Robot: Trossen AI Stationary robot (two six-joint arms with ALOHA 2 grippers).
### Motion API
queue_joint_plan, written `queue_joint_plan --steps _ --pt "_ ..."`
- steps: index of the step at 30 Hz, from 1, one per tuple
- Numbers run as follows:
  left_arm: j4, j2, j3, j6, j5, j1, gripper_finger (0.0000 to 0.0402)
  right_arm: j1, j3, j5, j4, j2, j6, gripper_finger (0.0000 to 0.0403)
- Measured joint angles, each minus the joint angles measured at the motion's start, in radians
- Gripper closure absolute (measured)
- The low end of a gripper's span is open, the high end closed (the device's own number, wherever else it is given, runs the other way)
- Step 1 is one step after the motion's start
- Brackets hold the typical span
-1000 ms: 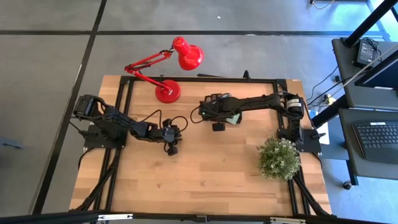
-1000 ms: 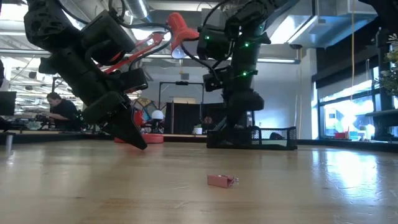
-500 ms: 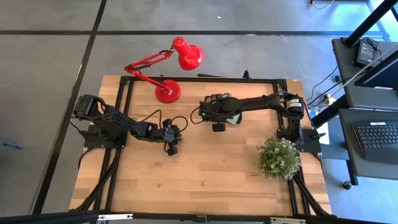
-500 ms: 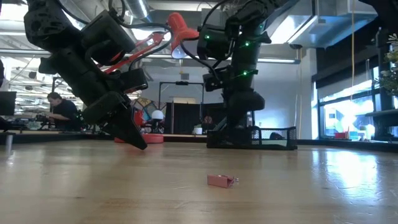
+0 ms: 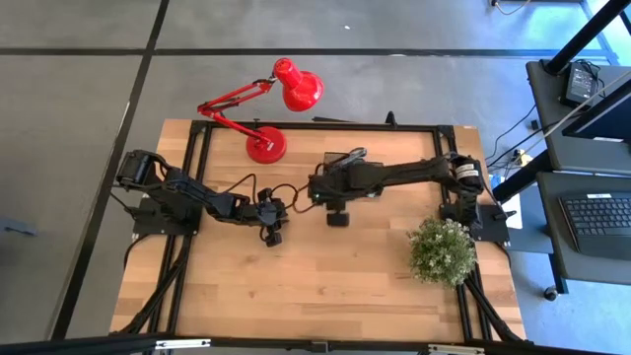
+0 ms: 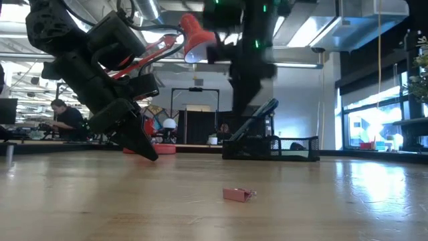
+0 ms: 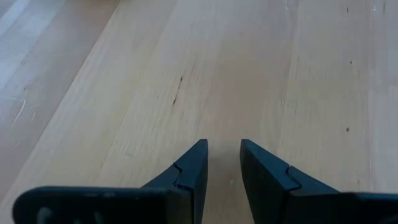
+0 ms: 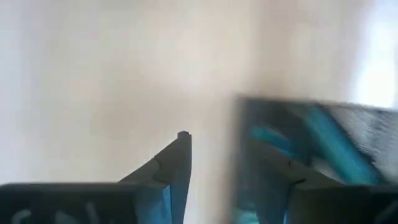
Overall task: Pick and place office supplies into organizer
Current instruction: Put the right pink binder clip into the black desk organizer
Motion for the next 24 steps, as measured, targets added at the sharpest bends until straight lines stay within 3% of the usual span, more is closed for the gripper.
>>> queue_joint_plan --steps 4,7,15,24 --pt "0.000 0.000 0.000 0.000 0.000 0.000 0.0313 0.085 0.050 -0.239 -0.029 0.000 -0.015 0.0265" --pt "0.000 0.000 0.000 0.000 0.000 0.000 0.0313 0.158 0.063 -0.350 -0.008 0.000 -0.061 0.0265" --pt "0.000 0.000 0.000 0.000 0.000 0.000 0.0313 0.317 0.028 -0.371 0.241 0.000 -0.071 0.0265" --pt "0.001 0.000 0.000 0.027 -0.001 0.000 0.0313 0.396 -0.041 -0.370 0.448 -0.001 -0.199 0.0265"
